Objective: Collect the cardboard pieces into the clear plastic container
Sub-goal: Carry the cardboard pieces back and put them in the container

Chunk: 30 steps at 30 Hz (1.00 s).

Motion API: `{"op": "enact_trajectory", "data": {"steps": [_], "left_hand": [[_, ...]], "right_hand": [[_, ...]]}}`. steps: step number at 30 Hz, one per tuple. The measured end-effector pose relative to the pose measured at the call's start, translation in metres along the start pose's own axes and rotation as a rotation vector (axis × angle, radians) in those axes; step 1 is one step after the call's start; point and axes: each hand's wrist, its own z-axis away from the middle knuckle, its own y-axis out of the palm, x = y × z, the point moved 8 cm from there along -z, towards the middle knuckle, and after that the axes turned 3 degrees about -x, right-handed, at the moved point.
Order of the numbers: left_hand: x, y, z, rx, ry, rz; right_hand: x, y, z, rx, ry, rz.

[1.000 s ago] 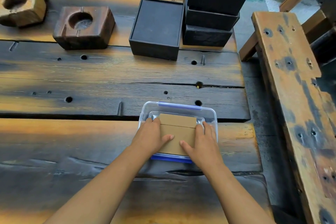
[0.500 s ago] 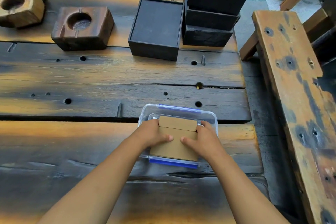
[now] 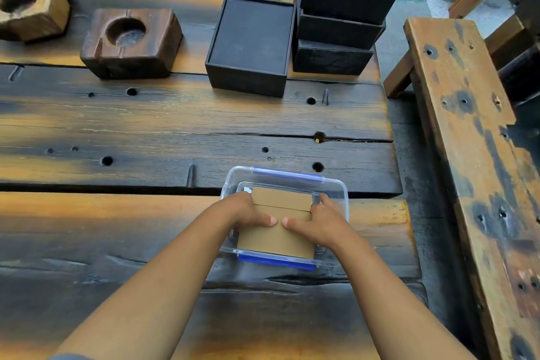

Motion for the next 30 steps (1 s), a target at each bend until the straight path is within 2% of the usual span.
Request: {"op": "enact_trajectory", "data": {"steps": [6, 11, 16, 22, 27, 30], "left_hand": [[0.002, -0.001, -0.001, 0.047, 0.035, 0.057], [-0.002, 0.000, 0.002, 0.079, -0.024, -0.053], [0.000, 0.000, 0.002, 0.132, -0.033, -0.054], [-0.004, 0.004, 0.003, 0.184, -0.076, -0.093], [0.002, 0.006, 0.002, 0.211, -0.108, -0.026], [0.003, 0.004, 0.004, 0.196, -0.113, -0.072]], "right_hand": [[-0.003, -0.001, -0.001, 0.016, -0.005, -0.055], [-0.001, -0.001, -0.005, 0.051, 0.024, -0.032], [-0.002, 0.000, -0.007, 0.050, 0.010, -0.067], [-0.001, 0.002, -0.013, 0.104, 0.038, 0.009], [-0.005, 0.005, -0.013, 0.125, 0.056, -0.032], [-0.004, 0.005, -0.013, 0.158, 0.068, -0.007]]}}
